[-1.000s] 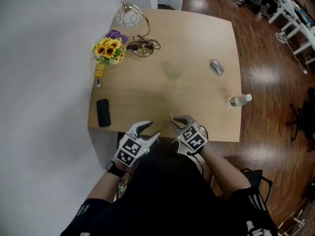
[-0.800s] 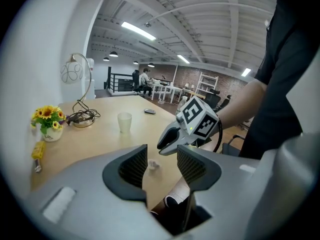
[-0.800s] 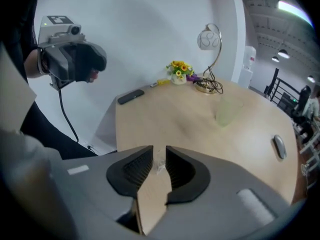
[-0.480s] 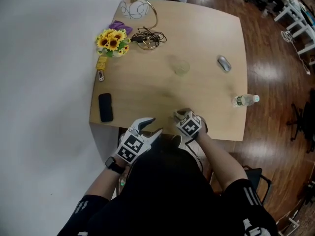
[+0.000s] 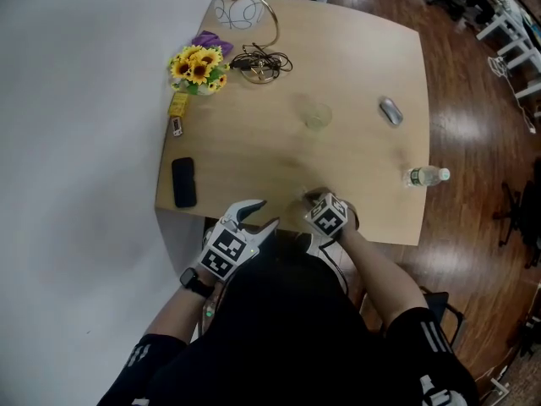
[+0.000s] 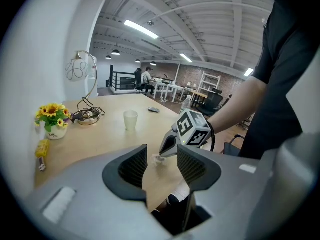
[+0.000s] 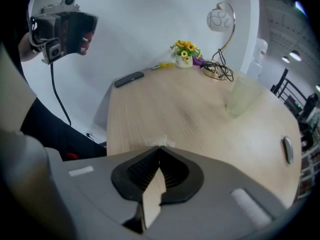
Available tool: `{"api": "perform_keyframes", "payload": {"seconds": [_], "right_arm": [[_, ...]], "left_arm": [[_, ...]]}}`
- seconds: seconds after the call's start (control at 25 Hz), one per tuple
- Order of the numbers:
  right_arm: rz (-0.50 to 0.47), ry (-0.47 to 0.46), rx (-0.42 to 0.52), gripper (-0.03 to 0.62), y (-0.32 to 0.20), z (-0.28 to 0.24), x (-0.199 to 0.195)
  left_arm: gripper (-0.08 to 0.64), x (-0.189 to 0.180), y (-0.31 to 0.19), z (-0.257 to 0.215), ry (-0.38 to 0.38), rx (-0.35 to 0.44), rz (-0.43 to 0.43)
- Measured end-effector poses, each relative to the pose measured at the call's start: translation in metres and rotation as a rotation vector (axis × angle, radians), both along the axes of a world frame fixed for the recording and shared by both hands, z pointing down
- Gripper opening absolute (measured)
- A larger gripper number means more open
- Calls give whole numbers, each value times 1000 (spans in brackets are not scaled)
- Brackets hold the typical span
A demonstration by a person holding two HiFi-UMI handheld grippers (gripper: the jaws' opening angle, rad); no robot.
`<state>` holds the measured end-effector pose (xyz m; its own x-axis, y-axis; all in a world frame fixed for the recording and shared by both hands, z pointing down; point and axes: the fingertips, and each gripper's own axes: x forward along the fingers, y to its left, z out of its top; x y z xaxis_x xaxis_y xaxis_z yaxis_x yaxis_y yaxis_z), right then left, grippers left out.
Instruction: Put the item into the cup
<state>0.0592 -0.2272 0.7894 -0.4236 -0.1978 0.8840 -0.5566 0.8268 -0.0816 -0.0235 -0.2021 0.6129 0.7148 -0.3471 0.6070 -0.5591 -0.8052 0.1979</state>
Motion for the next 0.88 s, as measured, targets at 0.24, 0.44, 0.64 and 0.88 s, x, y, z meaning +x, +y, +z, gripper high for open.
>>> {"api": "perform_keyframes", "payload": {"seconds": [0.24,0.44,0.64,0.88], "right_arm": [[19,-48,87,9,-26,-47,6],[28,-34,220,9,-94,-98,23],[133,-57,262,9,-175,-131,44],[186,-55,186,9,-229,-117,54]], "left_arm": [[181,2,-6,-4,12,17,-2],[181,8,-12,-13,24,40,7],[181,9,-13,-14,20,44,3],[181,-1,-12,-8,7,28,-33]]}}
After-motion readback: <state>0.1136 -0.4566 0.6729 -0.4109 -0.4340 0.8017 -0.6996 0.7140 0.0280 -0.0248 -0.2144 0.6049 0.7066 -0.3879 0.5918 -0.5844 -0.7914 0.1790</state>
